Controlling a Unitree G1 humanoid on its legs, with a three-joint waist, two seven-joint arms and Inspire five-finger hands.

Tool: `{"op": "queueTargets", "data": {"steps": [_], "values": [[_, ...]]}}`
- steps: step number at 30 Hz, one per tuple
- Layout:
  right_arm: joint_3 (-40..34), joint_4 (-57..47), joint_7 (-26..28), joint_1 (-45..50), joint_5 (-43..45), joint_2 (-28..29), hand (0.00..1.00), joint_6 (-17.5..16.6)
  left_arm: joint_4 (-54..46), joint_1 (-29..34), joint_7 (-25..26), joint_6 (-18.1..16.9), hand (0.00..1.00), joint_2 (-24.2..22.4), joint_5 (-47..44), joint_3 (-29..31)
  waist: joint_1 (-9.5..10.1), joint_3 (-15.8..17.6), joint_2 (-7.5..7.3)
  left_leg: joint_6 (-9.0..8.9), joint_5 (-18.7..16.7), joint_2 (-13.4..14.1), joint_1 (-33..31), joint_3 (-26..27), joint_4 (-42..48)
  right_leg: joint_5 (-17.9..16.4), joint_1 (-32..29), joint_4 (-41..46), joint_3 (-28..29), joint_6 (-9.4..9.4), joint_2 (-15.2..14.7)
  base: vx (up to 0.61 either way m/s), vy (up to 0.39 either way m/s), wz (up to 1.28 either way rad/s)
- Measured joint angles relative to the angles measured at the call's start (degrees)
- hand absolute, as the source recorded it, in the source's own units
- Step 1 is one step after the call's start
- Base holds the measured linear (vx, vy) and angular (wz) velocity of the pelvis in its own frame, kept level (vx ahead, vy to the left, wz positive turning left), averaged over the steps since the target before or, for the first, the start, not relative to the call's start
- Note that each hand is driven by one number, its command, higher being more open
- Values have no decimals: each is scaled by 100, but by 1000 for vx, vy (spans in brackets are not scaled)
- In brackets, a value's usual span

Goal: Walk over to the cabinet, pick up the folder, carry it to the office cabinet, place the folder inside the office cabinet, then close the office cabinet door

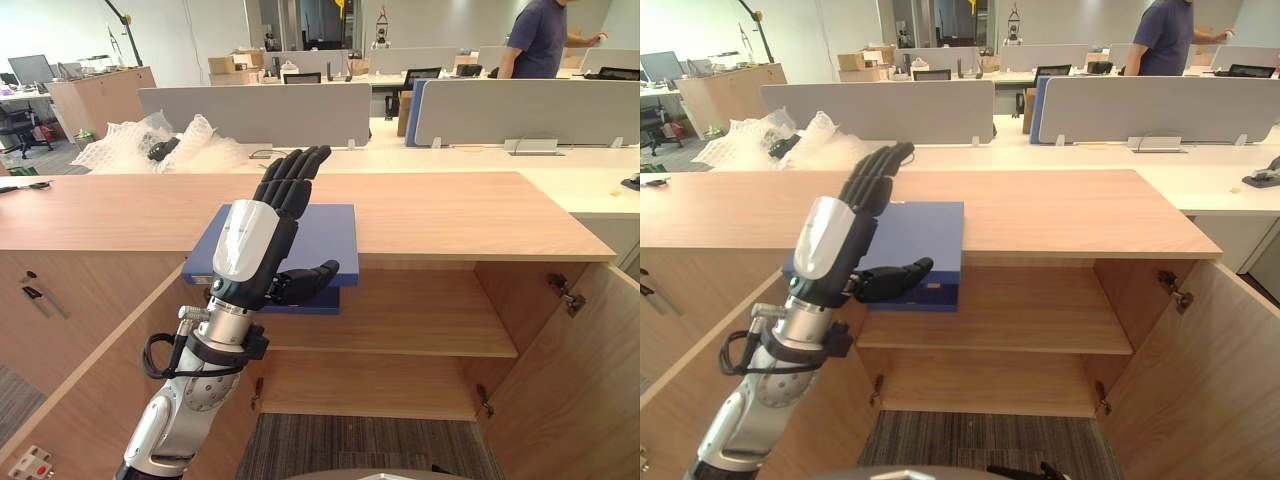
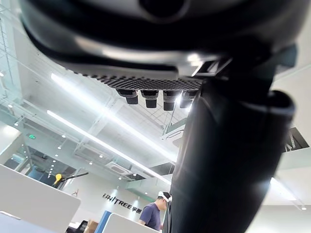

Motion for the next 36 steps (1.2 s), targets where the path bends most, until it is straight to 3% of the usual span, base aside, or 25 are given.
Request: {"op": "queueTargets", "data": {"steps": [18,36], "values": [[2,-48,53,13,2,-7,100,-9,851,37,-151,-14,100,485,222,8,-25,14,19,-4,-3,1,3,7,-18,0,-4,-11,2,0,1,0,0,0],[-49,-213,76,110,9,3,100,-92,1639,-485,-164,76,100,1044,485,-173,-132,1,25,-5,-2,12,6,117,-65,2,-101,16,110,-2,0,0,0,-2]]}}
